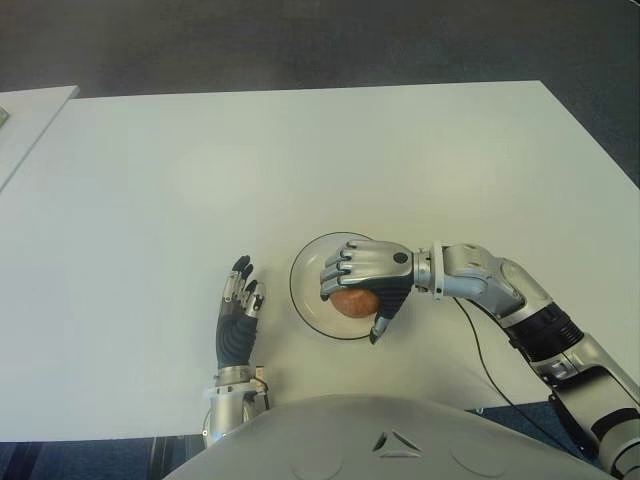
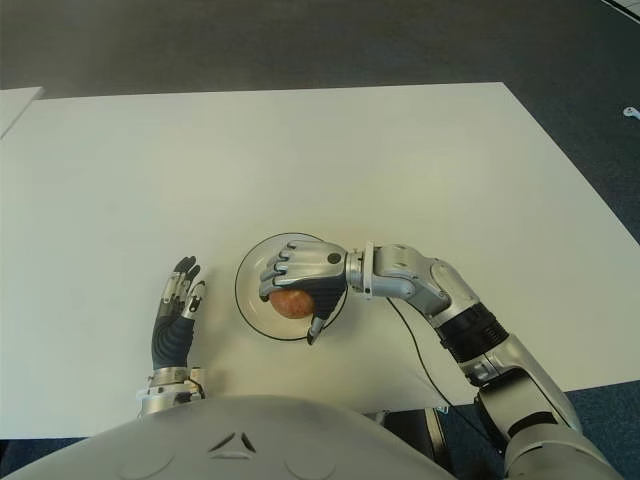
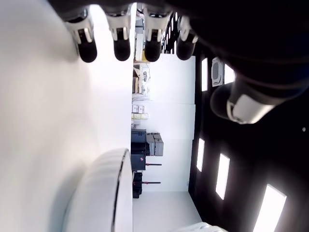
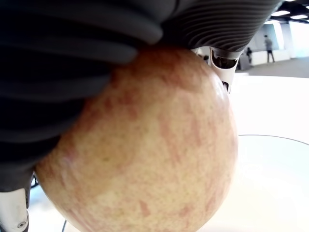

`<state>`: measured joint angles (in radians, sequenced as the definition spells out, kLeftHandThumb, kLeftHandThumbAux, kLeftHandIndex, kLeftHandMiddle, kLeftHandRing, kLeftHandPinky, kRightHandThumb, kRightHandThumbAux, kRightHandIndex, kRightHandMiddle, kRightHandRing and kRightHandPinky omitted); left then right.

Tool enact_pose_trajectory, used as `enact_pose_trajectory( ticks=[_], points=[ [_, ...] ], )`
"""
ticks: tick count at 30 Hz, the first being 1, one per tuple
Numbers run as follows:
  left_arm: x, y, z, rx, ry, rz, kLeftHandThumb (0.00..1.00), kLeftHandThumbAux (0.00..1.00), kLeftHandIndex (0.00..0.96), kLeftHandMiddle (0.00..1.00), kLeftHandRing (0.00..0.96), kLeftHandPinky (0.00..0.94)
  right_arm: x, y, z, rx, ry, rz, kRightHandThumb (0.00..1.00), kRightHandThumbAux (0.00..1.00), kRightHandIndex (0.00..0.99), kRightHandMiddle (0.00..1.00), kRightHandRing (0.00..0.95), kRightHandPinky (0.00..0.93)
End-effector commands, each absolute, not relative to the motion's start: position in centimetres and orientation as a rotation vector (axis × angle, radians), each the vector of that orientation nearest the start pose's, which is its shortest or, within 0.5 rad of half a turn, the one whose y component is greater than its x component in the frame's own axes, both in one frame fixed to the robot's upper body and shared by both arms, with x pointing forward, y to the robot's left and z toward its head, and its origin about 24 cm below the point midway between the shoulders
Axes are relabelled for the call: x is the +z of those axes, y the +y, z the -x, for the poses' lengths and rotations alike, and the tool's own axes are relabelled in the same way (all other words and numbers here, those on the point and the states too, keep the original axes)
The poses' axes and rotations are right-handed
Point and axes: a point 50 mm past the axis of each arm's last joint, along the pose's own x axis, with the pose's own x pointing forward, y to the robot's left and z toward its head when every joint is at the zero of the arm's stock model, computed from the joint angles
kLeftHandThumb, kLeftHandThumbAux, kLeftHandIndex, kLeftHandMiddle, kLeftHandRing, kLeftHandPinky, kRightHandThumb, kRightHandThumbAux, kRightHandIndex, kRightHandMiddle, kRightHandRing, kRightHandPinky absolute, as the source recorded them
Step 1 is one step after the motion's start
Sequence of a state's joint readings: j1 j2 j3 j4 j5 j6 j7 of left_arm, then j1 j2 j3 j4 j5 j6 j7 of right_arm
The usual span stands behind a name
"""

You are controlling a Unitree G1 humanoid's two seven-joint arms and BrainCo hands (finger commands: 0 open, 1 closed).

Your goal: Put the apples into the plate.

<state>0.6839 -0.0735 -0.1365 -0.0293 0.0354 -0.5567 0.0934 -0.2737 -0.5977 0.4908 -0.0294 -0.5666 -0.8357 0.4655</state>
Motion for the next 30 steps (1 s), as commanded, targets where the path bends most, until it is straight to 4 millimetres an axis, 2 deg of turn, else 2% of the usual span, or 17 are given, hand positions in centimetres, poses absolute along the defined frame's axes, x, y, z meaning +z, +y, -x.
enact_pose_trajectory(
  ticks=[1, 4, 11, 15, 30],
  points=[
    [-1.35, 13.93, -9.9, 0.191, 0.082, 0.08, 0.068, 0.447, 0.0, 0.0, 0.0, 0.0, 8.88, -9.22, -21.37, 1.313, -0.748, 1.221, 0.317, 0.513, 0.124, 0.132, 0.087, 0.073],
    [-1.32, 13.92, -9.95, 0.2, 0.076, 0.084, 0.071, 0.452, 0.0, 0.0, 0.0, 0.0, 8.75, -9.43, -21.45, 1.346, -0.712, 1.235, 0.217, 0.452, 0.04, 0.043, 0.028, 0.024],
    [-1.35, 13.93, -10.0, 0.215, 0.08, 0.081, 0.074, 0.447, 0.0, 0.0, 0.0, 0.0, 8.6, -9.5, -21.54, 1.372, -0.696, 1.231, 0.112, 0.362, 0.002, 0.002, 0.001, 0.001],
    [-1.36, 13.92, -9.99, 0.221, 0.079, 0.082, 0.077, 0.44, 0.0, 0.0, 0.0, 0.0, 8.44, -9.56, -21.58, 1.376, -0.692, 1.208, 0.077, 0.315, 0.0, 0.0, 0.0, 0.0],
    [-1.35, 13.97, -10.05, 0.214, 0.068, 0.084, 0.08, 0.435, 0.0, 0.0, 0.0, 0.0, 8.12, -9.72, -21.64, 1.357, -0.696, 1.174, 0.043, 0.249, 0.0, 0.0, 0.0, 0.0]
  ],
)
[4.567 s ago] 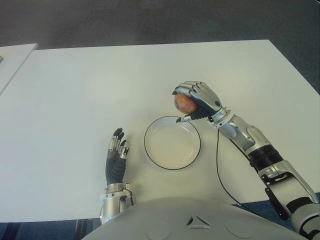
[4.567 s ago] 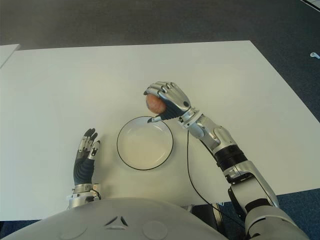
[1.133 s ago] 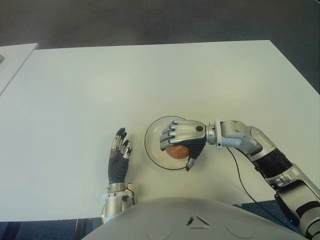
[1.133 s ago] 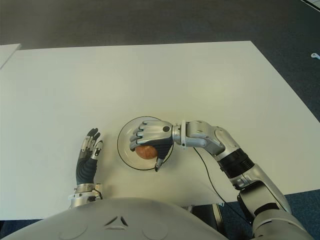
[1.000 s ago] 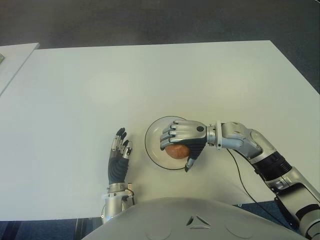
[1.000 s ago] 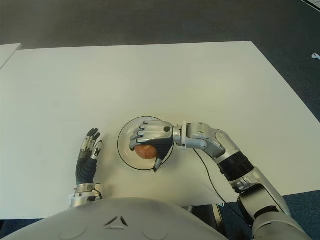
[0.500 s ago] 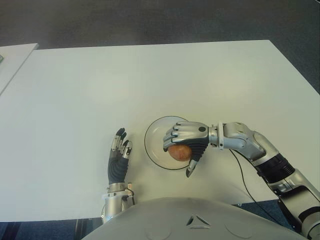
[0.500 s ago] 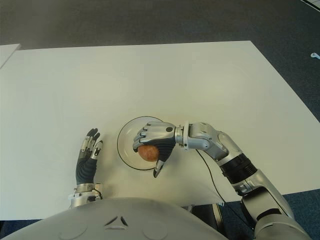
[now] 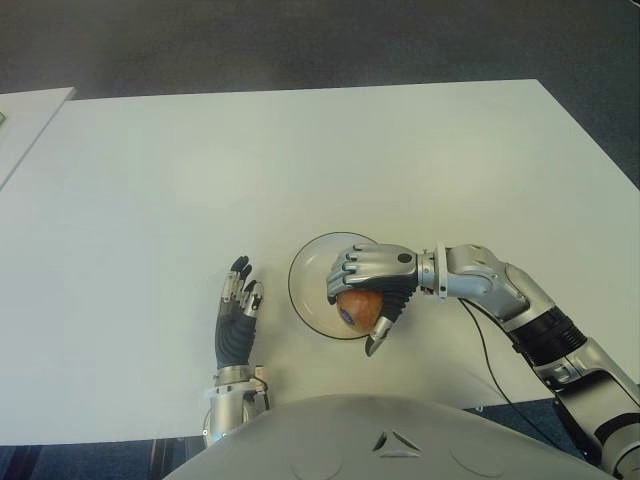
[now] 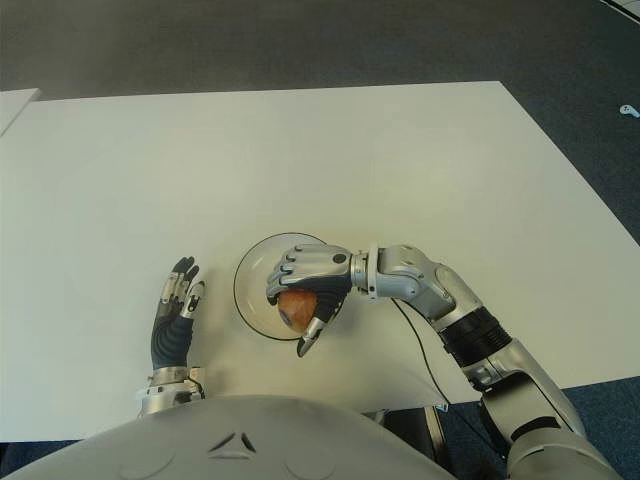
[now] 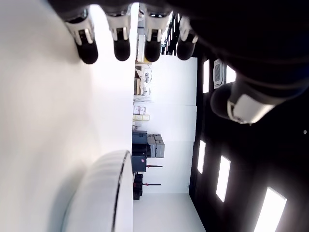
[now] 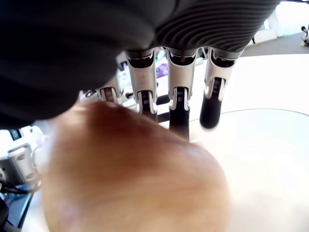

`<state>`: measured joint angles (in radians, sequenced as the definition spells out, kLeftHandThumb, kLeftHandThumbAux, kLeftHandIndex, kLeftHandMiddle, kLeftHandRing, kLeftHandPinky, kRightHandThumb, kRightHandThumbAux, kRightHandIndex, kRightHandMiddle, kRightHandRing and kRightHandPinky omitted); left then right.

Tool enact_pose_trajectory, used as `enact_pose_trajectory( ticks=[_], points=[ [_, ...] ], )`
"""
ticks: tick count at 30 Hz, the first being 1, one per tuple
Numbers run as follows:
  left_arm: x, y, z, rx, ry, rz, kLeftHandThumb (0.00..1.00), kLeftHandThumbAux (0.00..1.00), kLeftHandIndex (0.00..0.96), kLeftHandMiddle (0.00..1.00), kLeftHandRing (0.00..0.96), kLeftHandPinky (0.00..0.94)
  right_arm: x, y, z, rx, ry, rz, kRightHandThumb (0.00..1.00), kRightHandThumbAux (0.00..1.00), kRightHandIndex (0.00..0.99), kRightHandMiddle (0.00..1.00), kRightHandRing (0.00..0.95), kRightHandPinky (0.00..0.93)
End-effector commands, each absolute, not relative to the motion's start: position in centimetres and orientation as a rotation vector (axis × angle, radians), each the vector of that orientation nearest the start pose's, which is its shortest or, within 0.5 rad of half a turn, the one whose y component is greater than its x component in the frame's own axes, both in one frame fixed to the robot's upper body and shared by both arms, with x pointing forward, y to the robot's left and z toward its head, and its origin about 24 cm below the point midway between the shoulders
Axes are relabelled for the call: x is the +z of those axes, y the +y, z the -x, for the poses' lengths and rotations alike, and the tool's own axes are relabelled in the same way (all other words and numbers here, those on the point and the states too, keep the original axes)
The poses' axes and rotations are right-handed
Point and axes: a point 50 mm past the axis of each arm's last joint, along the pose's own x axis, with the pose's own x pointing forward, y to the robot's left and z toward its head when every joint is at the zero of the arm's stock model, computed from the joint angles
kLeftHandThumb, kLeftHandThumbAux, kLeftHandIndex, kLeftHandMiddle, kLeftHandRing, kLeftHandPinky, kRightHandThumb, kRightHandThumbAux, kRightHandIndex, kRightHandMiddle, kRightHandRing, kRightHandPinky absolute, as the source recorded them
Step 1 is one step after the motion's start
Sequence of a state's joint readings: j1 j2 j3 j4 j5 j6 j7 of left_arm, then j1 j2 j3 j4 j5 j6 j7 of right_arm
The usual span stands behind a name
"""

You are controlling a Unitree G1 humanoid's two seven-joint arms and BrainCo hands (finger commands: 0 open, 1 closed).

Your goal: Put the apples into the plate.

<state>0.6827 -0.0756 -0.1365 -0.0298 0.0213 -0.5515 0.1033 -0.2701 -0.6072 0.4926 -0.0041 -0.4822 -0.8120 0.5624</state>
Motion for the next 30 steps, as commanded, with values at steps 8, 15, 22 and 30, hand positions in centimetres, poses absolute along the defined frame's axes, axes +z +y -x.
enact_pose_trajectory(
  ticks=[8, 15, 22, 30],
  points=[
    [-1.4, 13.98, -10.02, 0.216, 0.068, 0.091, 0.078, 0.456, 0.0, 0.0, 0.0, 0.0, 7.97, -9.8, -21.67, 1.351, -0.693, 1.167, 0.046, 0.236, 0.0, 0.0, 0.0, 0.0],
    [-1.44, 13.95, -9.99, 0.216, 0.071, 0.095, 0.077, 0.466, 0.0, 0.0, 0.0, 0.0, 7.89, -9.86, -21.7, 1.349, -0.692, 1.168, 0.045, 0.237, 0.0, 0.0, 0.0, 0.0],
    [-1.44, 13.93, -9.99, 0.212, 0.069, 0.097, 0.076, 0.474, 0.0, 0.0, 0.0, 0.0, 7.9, -9.93, -21.83, 1.338, -0.687, 1.169, 0.041, 0.237, 0.0, 0.0, 0.0, 0.0],
    [-1.43, 13.89, -10.0, 0.213, 0.071, 0.107, 0.076, 0.476, 0.0, 0.0, 0.0, 0.0, 8.08, -9.89, -22.23, 1.298, -0.662, 1.153, 0.049, 0.243, 0.0, 0.0, 0.0, 0.0]
  ],
)
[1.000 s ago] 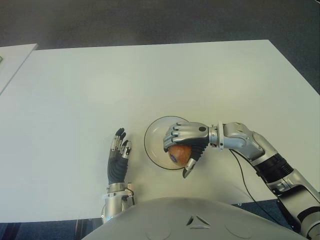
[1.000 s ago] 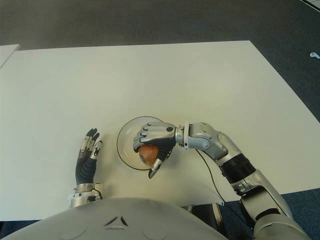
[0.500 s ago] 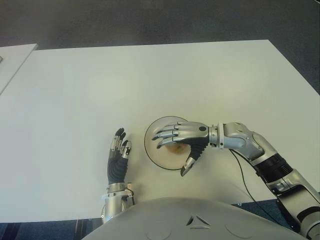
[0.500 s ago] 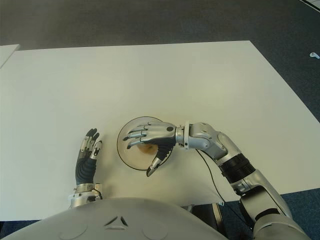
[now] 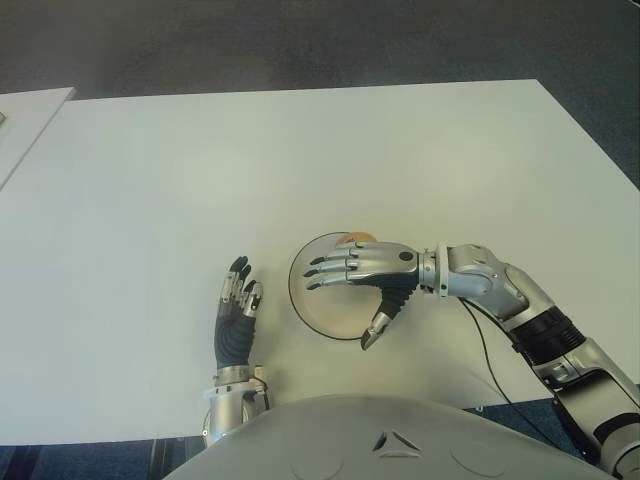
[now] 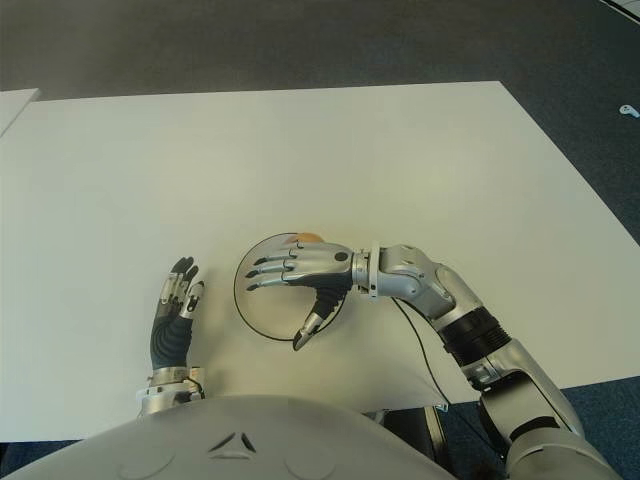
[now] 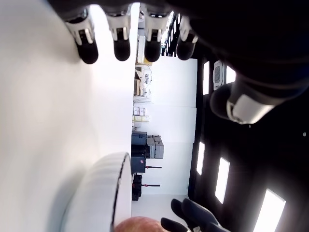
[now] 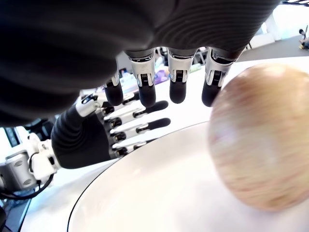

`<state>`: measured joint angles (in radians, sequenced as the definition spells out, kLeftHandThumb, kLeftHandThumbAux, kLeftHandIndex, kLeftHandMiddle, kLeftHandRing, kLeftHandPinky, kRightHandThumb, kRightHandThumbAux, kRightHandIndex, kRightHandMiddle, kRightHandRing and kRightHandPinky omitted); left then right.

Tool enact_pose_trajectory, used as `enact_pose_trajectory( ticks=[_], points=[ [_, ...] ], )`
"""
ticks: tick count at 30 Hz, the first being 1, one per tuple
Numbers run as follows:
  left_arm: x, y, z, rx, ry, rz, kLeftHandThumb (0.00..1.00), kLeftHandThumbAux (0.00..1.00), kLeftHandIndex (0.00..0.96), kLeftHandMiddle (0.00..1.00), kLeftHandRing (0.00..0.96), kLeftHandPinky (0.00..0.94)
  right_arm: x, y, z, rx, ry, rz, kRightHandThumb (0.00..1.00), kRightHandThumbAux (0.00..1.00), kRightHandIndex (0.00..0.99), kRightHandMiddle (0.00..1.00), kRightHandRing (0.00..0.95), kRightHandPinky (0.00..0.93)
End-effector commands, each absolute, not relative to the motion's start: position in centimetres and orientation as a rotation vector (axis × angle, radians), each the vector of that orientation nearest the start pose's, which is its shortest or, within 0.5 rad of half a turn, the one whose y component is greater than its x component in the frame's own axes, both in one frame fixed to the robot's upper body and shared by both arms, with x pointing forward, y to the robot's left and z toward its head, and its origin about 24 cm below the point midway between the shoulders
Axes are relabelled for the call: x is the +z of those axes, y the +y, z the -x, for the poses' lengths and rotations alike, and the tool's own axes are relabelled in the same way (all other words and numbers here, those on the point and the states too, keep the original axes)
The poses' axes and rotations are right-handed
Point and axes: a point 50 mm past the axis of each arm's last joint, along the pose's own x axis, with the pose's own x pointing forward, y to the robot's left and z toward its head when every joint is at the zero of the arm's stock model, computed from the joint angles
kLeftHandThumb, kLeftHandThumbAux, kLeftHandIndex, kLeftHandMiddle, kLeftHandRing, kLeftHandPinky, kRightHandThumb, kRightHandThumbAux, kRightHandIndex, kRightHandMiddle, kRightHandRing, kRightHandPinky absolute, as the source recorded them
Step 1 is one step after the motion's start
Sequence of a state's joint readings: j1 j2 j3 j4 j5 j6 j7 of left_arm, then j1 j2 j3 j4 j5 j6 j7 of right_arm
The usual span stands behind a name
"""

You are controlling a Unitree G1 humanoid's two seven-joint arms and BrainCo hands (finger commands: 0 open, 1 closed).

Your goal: Put the apples into the plate.

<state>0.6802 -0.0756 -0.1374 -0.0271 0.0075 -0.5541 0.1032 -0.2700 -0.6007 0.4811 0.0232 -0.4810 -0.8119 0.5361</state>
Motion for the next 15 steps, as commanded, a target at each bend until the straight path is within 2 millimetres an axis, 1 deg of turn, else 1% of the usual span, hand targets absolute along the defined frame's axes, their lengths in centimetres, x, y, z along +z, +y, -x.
enact_pose_trajectory(
  ticks=[1, 9, 15],
  points=[
    [-1.5, 13.9, -10.0, 0.213, 0.072, 0.108, 0.076, 0.476, 0.0, 0.0, 0.0, 0.0, 8.1, -9.9, -22.2, 1.292, -0.66, 1.15, 0.052, 0.242, 0.0, 0.0, 0.0, 0.0],
    [-1.4, 13.8, -10.0, 0.214, 0.07, 0.097, 0.08, 0.466, 0.001, 0.0, 0.0, 0.0, 8.2, -10.2, -22.9, 1.203, -0.642, 1.123, 0.071, 0.252, 0.0, 0.0, 0.0, 0.0],
    [-1.5, 13.7, -10.0, 0.212, 0.077, 0.091, 0.083, 0.463, 0.0, 0.0, 0.0, 0.0, 7.7, -10.6, -24.7, 1.089, -0.524, 1.054, 0.093, 0.254, 0.0, 0.0, 0.0, 0.0]
  ],
)
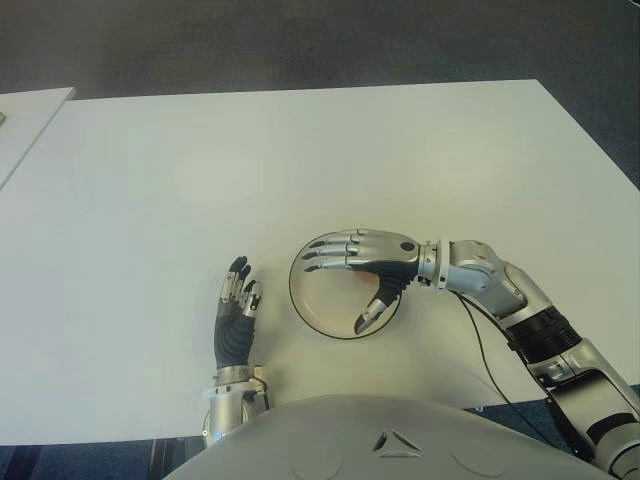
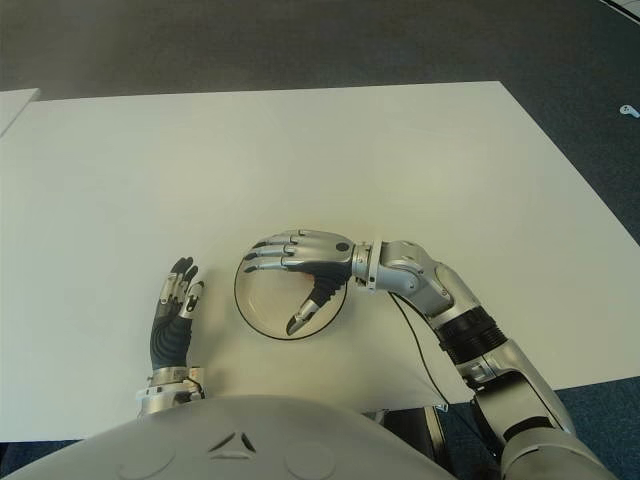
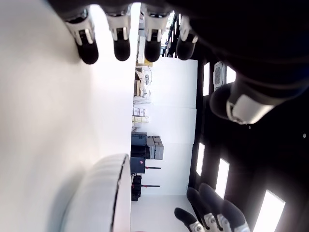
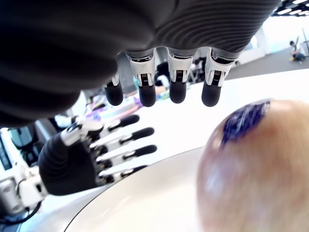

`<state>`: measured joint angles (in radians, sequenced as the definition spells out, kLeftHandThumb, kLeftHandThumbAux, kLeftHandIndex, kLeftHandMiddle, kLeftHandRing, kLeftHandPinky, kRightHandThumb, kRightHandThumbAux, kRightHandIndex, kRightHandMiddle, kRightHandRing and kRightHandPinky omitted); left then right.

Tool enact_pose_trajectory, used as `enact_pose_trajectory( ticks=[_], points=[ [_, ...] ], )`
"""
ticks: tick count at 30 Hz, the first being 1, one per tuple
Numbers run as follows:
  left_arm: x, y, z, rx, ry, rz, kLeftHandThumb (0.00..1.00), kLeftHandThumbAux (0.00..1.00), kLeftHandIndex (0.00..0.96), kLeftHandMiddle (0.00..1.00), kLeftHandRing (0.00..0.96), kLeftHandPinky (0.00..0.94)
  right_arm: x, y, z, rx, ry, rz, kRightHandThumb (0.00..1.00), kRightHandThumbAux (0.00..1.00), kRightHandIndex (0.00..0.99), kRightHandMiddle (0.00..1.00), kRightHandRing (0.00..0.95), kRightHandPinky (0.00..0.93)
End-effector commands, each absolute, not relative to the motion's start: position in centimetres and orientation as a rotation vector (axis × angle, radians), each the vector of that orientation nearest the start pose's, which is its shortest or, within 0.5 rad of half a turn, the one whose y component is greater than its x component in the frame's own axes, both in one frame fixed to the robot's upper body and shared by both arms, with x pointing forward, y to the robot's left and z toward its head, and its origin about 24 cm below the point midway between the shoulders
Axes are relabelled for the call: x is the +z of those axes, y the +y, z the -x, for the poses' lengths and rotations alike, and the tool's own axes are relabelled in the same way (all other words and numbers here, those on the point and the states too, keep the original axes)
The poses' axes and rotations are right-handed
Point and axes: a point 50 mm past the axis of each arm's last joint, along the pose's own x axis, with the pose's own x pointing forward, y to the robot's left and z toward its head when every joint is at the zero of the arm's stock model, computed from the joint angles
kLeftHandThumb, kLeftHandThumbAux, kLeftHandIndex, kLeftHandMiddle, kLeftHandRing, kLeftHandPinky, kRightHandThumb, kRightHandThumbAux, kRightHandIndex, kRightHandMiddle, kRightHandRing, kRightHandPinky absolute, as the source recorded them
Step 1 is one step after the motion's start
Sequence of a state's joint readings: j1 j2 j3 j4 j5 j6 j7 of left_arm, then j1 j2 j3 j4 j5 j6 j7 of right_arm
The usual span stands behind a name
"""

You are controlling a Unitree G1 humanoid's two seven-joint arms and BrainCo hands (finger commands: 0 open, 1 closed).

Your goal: Put the apples into the plate.

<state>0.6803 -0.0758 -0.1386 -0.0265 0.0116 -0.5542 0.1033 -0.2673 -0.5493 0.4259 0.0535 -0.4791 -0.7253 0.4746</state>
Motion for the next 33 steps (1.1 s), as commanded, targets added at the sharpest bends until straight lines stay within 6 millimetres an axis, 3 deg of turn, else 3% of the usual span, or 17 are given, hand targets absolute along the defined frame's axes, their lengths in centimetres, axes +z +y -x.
enact_pose_trajectory(
  ticks=[1, 5, 9, 13, 17, 33],
  points=[
    [-1.5, 13.7, -9.9, 0.211, 0.078, 0.09, 0.082, 0.46, 0.0, 0.0, 0.0, 0.0, 7.7, -10.7, -25.0, 1.073, -0.509, 1.04, 0.097, 0.251, 0.0, 0.0, 0.0, 0.0],
    [-1.5, 13.7, -10.0, 0.208, 0.079, 0.087, 0.081, 0.453, 0.0, 0.0, 0.0, 0.0, 7.8, -11.2, -25.7, 1.012, -0.458, 0.966, 0.105, 0.236, 0.0, 0.0, 0.0, 0.0],
    [-1.6, 13.7, -10.0, 0.201, 0.071, 0.09, 0.079, 0.45, 0.0, 0.0, 0.0, 0.0, 8.3, -12.8, -26.3, 0.885, -0.382, 0.768, 0.107, 0.216, 0.0, 0.0, 0.0, 0.0],
    [-1.7, 13.7, -10.0, 0.201, 0.069, 0.098, 0.075, 0.443, 0.0, 0.0, 0.0, 0.0, 7.3, -13.9, -26.9, 0.774, -0.285, 0.604, 0.1, 0.206, 0.0, 0.0, 0.0, 0.0],
    [-1.7, 13.8, -9.8, 0.2, 0.069, 0.101, 0.073, 0.436, 0.0, 0.0, 0.0, 0.0, 4.7, -15.2, -27.7, 0.649, -0.212, 0.508, 0.089, 0.19, 0.0, 0.0, 0.0, 0.0],
    [-1.5, 14.1, -9.3, 0.195, 0.077, 0.091, 0.074, 0.427, 0.0, 0.0, 0.0, 0.0, 4.1, -17.3, -26.1, 0.494, -0.104, 0.143, 0.112, 0.199, 0.0, 0.0, 0.0, 0.0]
  ],
)
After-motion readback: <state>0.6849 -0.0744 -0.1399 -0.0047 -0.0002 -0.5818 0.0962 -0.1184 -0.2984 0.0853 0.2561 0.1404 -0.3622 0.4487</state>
